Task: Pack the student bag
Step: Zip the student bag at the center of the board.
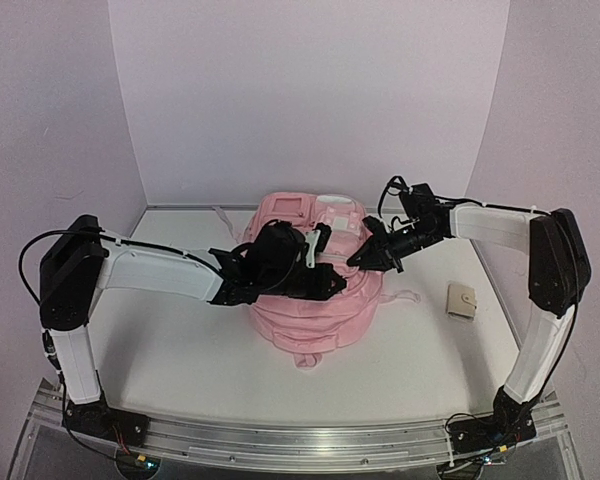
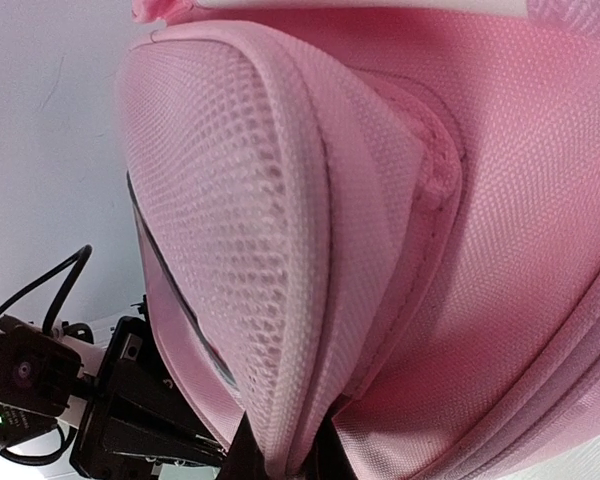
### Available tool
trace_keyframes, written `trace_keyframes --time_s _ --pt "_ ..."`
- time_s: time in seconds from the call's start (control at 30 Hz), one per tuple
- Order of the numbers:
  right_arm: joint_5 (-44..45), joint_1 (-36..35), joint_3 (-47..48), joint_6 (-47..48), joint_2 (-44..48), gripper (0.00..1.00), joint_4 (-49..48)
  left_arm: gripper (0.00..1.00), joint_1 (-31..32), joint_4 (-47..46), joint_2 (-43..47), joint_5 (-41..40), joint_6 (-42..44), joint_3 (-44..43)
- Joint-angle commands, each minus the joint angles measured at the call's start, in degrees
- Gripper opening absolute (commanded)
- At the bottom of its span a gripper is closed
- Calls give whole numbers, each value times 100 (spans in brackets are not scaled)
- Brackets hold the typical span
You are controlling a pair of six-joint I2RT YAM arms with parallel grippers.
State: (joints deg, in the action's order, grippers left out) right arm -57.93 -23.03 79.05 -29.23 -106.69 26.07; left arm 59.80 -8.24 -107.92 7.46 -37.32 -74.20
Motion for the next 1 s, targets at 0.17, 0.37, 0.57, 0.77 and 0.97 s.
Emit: trace_keyframes --time_s 0.17,0.37,0.57,0.77,0.97 --pt "204 -170 219 -27 -90 0 -595 0 199 90 335 49 444 -772" --pt "272 -167 245 -143 -123 0 -647 5 207 -638 -429 321 -507 -983" --pt "349 -172 -21 -412 4 0 -979 17 272 -802 -675 -226 -599 -1084" --pt "303 -145 37 -314 29 9 -994 41 313 -498 -425 -264 -82 -959" --pt "320 262 -2 144 360 48 -816 48 313 184 447 -176 504 -299"
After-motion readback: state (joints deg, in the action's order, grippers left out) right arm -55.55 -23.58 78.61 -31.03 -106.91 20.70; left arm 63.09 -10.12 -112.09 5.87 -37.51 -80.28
